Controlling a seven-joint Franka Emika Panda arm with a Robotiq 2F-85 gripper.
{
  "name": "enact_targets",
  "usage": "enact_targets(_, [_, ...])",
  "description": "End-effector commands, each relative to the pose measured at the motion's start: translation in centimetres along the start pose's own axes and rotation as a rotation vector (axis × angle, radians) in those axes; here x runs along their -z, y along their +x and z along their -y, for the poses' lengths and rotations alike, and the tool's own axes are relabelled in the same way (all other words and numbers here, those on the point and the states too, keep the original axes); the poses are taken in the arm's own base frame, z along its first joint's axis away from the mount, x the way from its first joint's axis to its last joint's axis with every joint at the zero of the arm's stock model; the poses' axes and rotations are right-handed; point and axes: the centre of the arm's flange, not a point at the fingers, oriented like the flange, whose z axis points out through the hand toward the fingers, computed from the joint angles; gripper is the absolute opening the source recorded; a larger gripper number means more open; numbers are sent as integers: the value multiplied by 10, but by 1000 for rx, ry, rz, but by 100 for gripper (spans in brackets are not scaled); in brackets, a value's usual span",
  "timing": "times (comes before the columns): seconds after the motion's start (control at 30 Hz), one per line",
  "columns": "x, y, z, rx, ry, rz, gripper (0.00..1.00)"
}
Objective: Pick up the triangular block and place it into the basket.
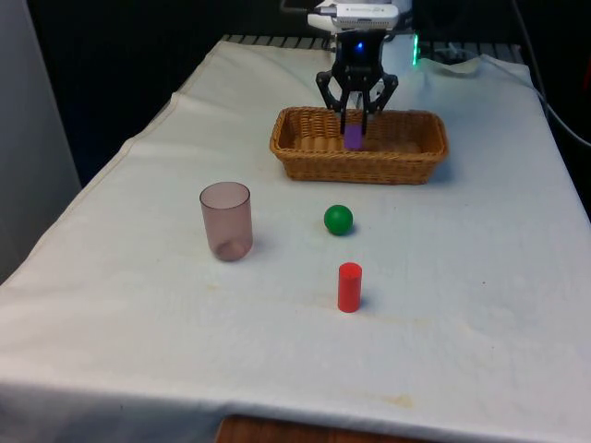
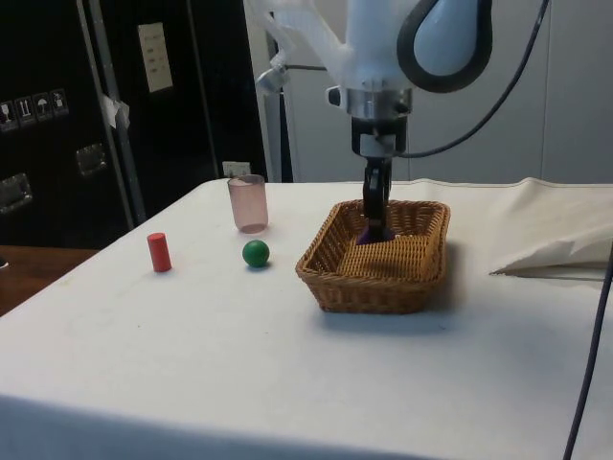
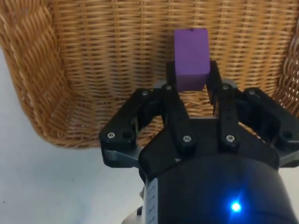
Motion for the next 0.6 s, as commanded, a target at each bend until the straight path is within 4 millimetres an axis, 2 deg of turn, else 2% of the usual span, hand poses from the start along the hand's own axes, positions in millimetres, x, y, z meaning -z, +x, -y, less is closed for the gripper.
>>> enact_targets(0.0, [1,-1,0,1,2,-10,33])
enact_targets(0.4, [0,0,0,-1,0,-4,34])
enact_targets(0.47, [0,0,0,-1,0,-2,40])
enact_targets(0.5, [0,0,0,-1,0,-4,40])
enact_targets(0.57, [0,0,0,-2,0,-3,49])
